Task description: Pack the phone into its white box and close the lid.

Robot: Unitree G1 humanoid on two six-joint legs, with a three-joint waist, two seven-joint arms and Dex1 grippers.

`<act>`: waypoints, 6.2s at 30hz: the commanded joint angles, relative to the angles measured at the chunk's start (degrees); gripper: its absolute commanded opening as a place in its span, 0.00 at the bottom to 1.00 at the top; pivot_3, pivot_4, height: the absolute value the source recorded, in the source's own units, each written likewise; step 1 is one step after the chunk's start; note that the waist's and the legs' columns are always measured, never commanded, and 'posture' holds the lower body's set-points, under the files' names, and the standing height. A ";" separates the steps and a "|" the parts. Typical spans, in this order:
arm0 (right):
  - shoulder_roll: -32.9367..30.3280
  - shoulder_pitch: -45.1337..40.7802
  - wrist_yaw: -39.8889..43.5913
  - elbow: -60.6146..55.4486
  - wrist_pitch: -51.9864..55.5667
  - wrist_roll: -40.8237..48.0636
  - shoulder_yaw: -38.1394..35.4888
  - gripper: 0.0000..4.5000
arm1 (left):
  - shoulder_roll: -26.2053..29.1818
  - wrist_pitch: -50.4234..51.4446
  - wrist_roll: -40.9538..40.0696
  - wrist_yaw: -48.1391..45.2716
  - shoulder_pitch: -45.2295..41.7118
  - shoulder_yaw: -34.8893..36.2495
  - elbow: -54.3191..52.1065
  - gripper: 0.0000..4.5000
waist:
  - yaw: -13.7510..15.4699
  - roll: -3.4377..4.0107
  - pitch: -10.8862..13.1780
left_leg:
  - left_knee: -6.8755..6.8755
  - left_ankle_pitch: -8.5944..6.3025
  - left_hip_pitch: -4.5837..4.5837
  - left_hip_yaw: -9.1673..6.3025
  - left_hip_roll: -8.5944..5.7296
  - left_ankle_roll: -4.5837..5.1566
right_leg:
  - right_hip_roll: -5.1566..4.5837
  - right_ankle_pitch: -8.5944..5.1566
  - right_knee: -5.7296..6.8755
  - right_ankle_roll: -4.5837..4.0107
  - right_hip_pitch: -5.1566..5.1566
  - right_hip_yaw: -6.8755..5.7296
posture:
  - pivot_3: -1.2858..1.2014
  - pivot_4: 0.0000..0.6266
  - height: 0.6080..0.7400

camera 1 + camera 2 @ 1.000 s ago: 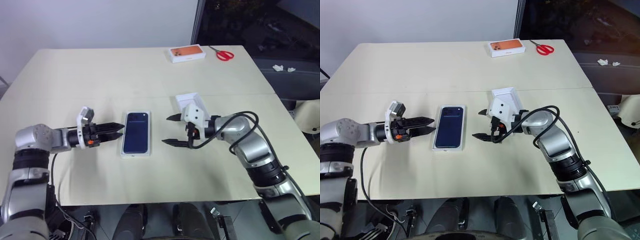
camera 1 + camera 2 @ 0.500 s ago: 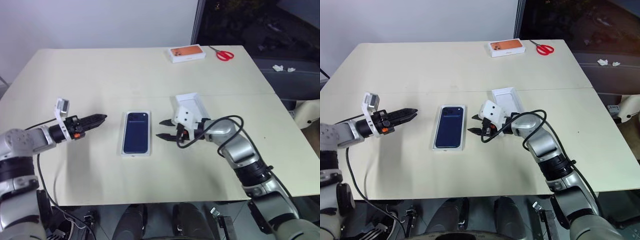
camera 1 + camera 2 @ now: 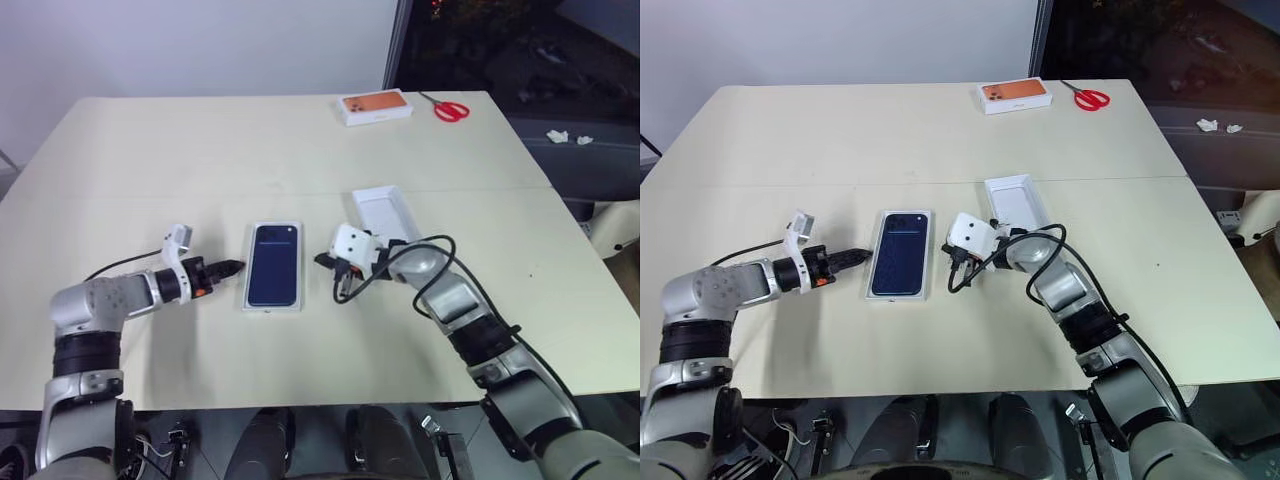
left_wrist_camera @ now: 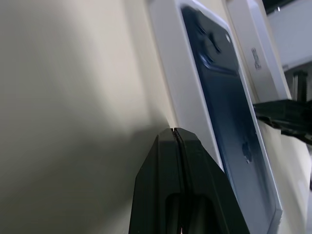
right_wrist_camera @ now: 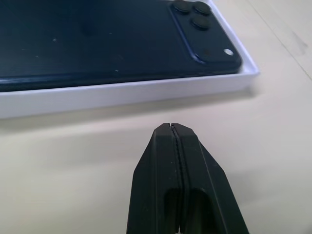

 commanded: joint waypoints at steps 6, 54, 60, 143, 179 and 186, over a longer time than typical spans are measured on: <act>0.01 0.67 -0.97 -1.40 -0.23 -0.58 -1.37 0.00 | -7.97 -5.50 3.92 -1.39 -5.69 -6.82 7.49 0.01 | 1.52 0.09 -0.05 | 0.11 -0.02 0.09 -0.03 -0.15 0.03 | -0.09 0.00 0.00 0.00 0.19 -0.05 | 0.52 0.24 1.00; -16.07 -1.13 7.62 -4.10 3.05 1.02 -10.91 0.96 | -10.76 -11.71 9.18 -6.37 -10.48 -9.02 9.05 1.00 | -0.41 0.10 -0.04 | 0.11 -0.01 0.34 -0.10 -0.26 0.18 | -0.12 -0.06 -0.09 0.12 0.56 -0.06 | 0.52 0.24 1.00; -13.26 -4.86 1.97 -3.71 16.83 4.86 -16.25 0.96 | -8.49 -19.85 6.35 -10.12 -5.09 -6.71 -2.54 1.00 | -0.38 0.12 -0.02 | 0.11 0.03 0.19 -0.01 -0.19 0.11 | -0.12 -0.05 -0.04 0.11 0.33 0.03 | 0.52 0.24 1.00; 35.84 -1.51 -69.74 -3.03 65.31 93.91 -47.04 0.00 | 0.86 -38.07 -0.81 -12.61 9.21 2.12 -15.98 0.01 | -0.58 0.45 0.18 | -0.05 -0.11 0.04 0.08 -0.04 0.37 | -0.03 -0.03 0.02 0.05 0.05 0.05 | 0.52 0.24 1.00; 17.98 10.00 -70.70 -12.37 43.62 107.46 -25.11 0.43 | -8.66 -46.24 6.62 -13.26 8.82 -7.76 -7.48 0.00 | -1.42 0.41 0.21 | 0.00 -0.14 0.03 0.11 0.06 0.43 | 0.02 -0.04 -0.05 0.07 0.13 0.03 | 0.52 0.24 1.00; 11.83 8.72 -65.37 -15.35 46.09 103.22 -24.23 0.99 | -9.93 -46.58 6.76 -13.23 7.79 -8.47 -7.37 0.00 | -1.60 0.41 0.22 | -0.02 -0.14 0.03 0.11 0.07 0.44 | 0.03 -0.04 -0.04 0.07 0.11 0.03 | 0.52 0.24 1.00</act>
